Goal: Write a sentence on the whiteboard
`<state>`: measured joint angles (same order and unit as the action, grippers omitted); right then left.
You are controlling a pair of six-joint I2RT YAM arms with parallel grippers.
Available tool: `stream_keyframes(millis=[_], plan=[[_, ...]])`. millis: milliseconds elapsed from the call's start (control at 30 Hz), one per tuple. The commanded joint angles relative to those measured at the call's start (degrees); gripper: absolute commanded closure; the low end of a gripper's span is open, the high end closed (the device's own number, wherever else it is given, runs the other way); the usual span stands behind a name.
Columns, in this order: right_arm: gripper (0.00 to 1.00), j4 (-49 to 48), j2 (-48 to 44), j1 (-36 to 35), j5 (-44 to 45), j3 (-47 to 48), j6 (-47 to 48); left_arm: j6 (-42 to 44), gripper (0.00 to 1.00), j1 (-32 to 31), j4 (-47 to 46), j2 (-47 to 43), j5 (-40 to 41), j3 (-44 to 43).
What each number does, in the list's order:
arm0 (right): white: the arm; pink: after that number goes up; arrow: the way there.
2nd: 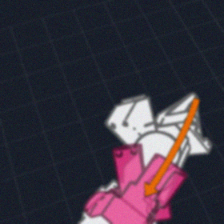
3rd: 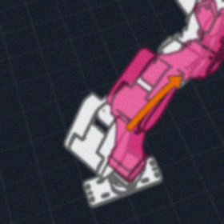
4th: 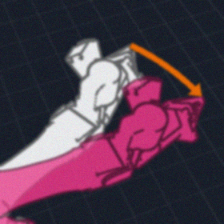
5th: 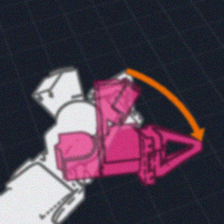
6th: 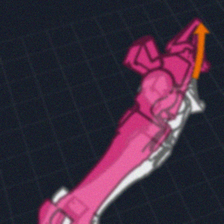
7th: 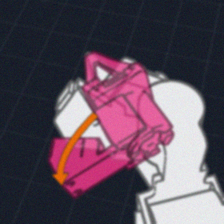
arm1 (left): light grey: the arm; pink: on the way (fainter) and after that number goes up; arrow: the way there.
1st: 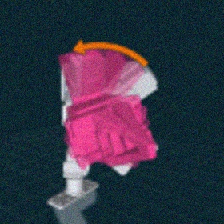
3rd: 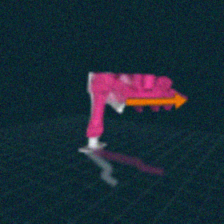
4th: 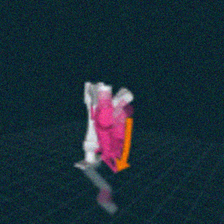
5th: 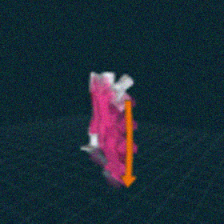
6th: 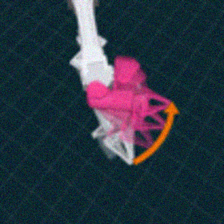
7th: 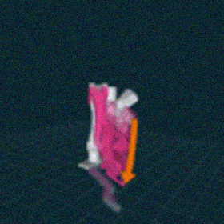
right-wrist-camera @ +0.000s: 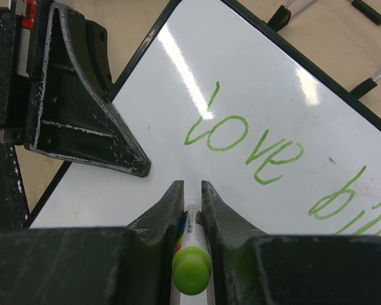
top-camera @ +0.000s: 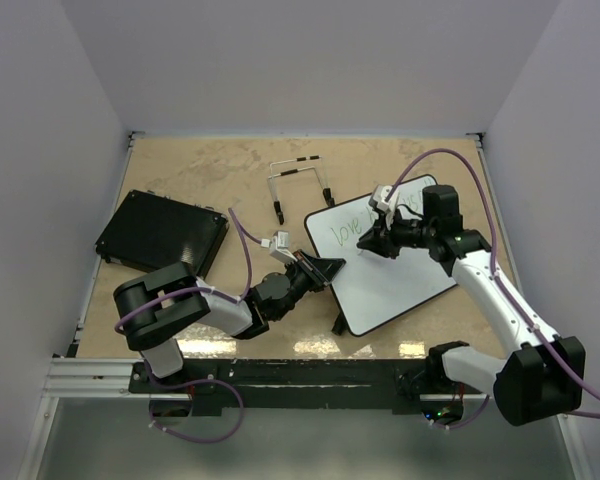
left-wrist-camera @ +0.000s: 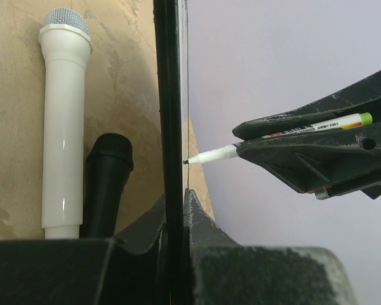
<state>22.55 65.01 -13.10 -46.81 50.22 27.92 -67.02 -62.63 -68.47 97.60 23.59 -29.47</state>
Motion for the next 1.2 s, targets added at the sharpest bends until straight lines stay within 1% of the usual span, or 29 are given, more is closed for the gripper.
stream_keyframes(millis=[0,367,600,833,1067,1167], plan=[[1.0,-0.2,0.7,-0.3,-3.9,1.6,0.4,1.0,1.0,0.2,-10.4,-0.5,0.0,-3.3],[1.0,4.9,1.1,-0.7,-5.1,2.2,4.6,1.0,1.0,0.6,-10.5,-0.9,0.0,-3.0],[1.0,7.4,1.3,-0.7,-2.2,3.4,7.0,1.3,1.0,1.0,-10.5,-1.9,0.2,-2.6],[1.0,8.5,2.0,-0.8,2.6,3.7,7.6,1.3,1.0,1.3,-10.6,-2.3,0.2,-2.3],[1.0,10.6,3.3,-0.9,2.3,4.5,9.7,1.4,1.0,1.4,-11.0,-2.2,0.1,-2.3],[1.0,13.0,4.3,-1.7,1.5,5.5,11.8,1.4,1.0,1.5,-11.1,-2.2,0.0,-2.3]])
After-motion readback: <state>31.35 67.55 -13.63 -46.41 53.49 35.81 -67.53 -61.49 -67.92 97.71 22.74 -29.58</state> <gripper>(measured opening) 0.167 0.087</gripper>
